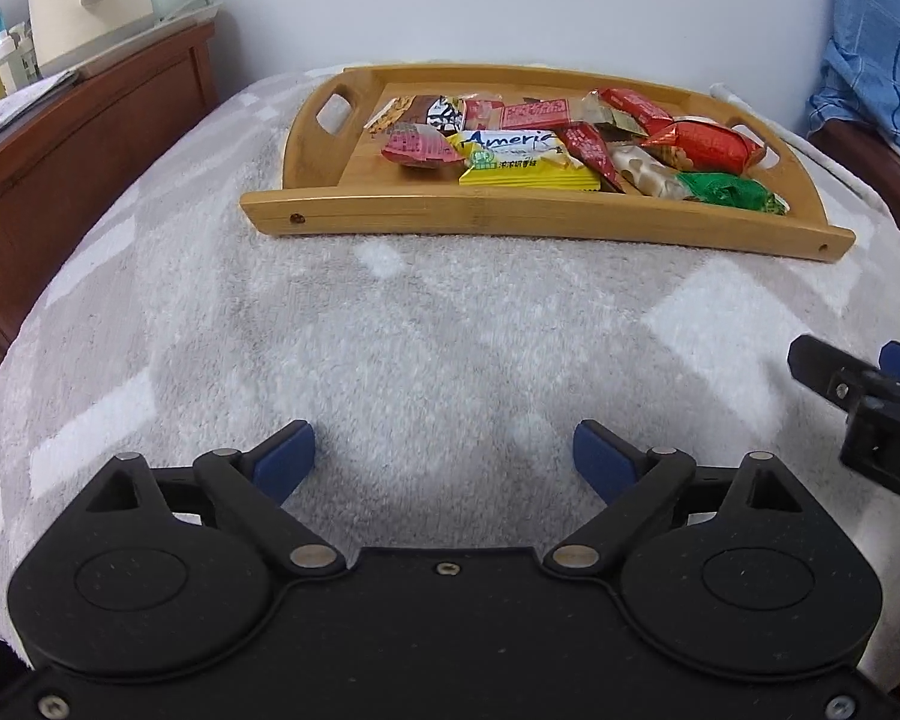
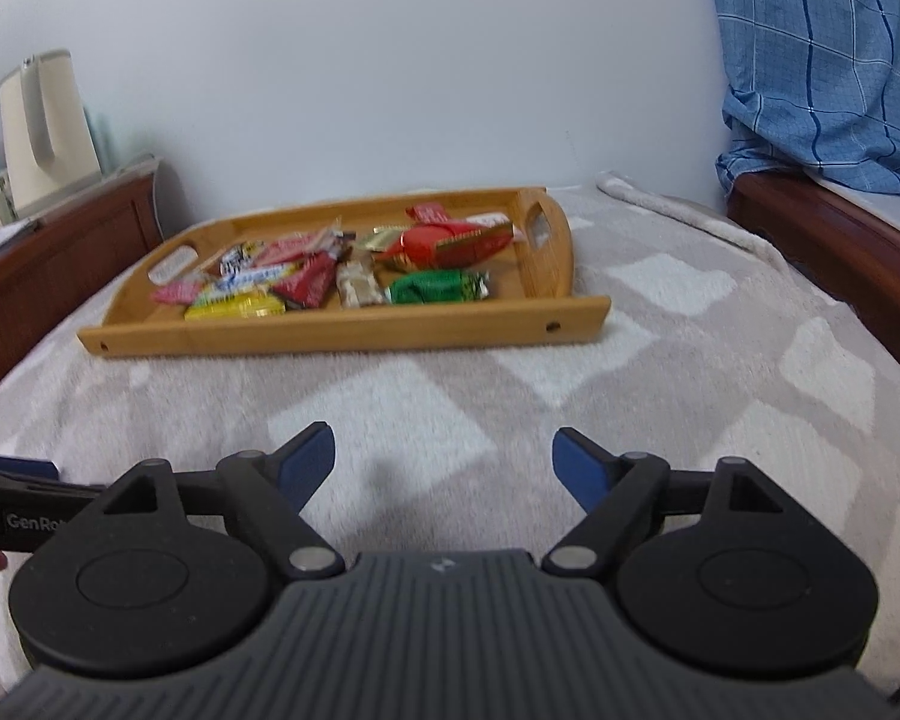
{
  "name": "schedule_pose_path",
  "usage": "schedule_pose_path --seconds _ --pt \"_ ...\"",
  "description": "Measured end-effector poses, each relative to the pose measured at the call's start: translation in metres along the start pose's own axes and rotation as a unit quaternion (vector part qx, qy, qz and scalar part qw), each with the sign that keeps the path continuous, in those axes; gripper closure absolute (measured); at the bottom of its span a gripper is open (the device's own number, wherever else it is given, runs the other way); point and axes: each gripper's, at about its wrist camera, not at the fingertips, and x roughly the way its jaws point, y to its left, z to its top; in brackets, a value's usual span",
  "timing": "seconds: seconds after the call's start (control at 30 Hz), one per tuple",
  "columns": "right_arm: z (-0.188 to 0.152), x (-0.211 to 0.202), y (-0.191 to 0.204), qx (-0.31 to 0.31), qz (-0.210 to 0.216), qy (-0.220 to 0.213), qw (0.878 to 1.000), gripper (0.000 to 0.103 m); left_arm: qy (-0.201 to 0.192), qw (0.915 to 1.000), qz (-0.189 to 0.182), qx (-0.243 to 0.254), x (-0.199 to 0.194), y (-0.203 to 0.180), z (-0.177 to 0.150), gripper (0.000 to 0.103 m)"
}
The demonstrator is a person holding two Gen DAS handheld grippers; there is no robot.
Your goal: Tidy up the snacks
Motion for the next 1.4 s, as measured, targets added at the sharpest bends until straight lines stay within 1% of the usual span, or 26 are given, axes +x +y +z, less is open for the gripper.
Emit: schedule_pose_path --seconds 0.27,0.47,0.6,0.83,1.07,1.23,1.4 --pt "-0.011 0.002 0.004 -0.009 -0.007 0.019 1.000 0.011 -0.003 1.0000 -0.005 0.001 -0.002 0.000 -0.005 0.005" --pt "-0.015 0.004 0.009 -0.024 -0.009 0.026 0.999 0.007 -0.003 0.9999 -0.005 -0.009 -0.001 0.002 -0.009 0.002" --pt "-0.017 0.004 0.009 -0.029 -0.009 0.034 0.999 0.003 -0.004 1.0000 -0.005 -0.006 -0.001 0.002 -0.010 0.001" --pt "-0.017 0.006 0.007 -0.025 -0.019 0.038 0.999 0.000 -0.009 0.9999 -0.003 -0.007 -0.002 0.001 -0.012 0.000" --pt "-0.019 0.008 0.010 -0.037 -0.028 0.041 0.998 0.000 -0.013 0.9999 -0.002 -0.007 -0.002 0.001 -0.014 0.000" --pt "-0.018 0.009 0.008 -0.029 -0.028 0.041 0.998 0.000 -0.010 0.9999 -0.004 -0.010 -0.002 0.002 -0.013 0.000" --pt "-0.018 0.010 0.009 -0.034 -0.029 0.042 0.998 0.000 -0.011 0.9999 -0.004 -0.010 -0.001 0.002 -0.013 0.000"
